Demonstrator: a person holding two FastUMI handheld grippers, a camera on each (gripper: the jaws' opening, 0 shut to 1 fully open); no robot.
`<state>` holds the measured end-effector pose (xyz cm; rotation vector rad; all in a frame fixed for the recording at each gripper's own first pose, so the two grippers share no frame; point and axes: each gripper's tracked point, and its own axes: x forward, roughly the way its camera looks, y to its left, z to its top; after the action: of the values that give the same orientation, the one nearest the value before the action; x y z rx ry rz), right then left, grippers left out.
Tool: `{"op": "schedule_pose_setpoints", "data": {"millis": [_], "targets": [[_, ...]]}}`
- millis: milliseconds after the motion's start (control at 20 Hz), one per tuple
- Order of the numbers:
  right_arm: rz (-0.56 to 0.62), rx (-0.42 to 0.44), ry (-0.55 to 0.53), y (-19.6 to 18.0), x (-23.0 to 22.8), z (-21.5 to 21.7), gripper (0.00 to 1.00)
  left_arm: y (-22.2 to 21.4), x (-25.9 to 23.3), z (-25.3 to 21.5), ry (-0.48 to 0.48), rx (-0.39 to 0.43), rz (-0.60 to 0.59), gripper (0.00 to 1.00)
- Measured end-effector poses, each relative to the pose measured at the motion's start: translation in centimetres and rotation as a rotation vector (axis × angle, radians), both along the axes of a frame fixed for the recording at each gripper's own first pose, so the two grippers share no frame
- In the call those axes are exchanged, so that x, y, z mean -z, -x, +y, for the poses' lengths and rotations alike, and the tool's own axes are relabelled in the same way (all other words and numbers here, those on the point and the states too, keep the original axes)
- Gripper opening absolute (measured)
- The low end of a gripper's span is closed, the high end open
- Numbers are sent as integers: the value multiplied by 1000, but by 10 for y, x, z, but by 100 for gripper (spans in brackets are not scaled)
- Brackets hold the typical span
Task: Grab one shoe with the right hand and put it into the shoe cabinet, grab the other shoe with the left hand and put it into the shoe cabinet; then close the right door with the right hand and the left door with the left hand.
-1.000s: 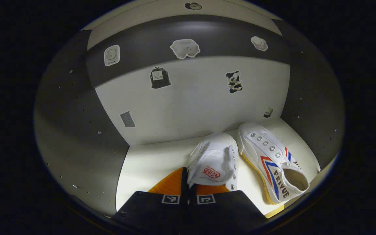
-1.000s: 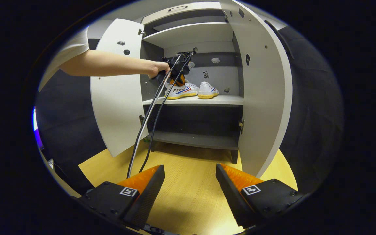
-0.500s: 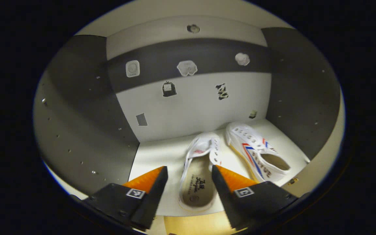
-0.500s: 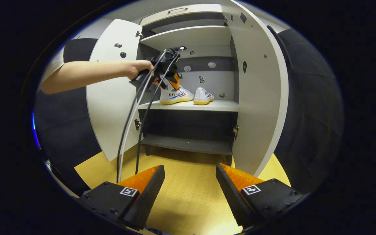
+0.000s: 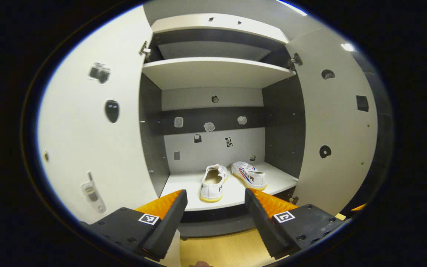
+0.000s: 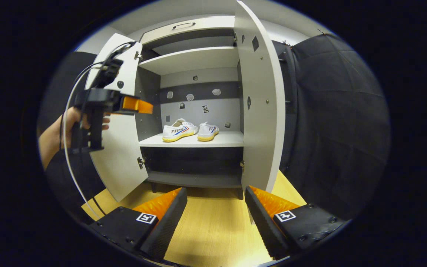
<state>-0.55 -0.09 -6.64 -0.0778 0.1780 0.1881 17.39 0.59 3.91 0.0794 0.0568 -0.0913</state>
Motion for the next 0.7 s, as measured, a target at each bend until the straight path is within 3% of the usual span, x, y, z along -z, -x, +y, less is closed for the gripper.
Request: {"op": "schedule_pose_setpoints", "data": {"millis": [150,350,600,700], "targets": [[-55,67,46,7,-22,-16,100,45,28,-7,-2,51,-19,96],[-100,129,43,17,-65,-37,98,87,60,-22,101,127,44,96],[-158,166,-7,16,-120,-89,98,107,60,-17,38,72,14,96],[-141,180,-36,7,-132,-120,98,112,66,-24,85,50,36,96]]}}
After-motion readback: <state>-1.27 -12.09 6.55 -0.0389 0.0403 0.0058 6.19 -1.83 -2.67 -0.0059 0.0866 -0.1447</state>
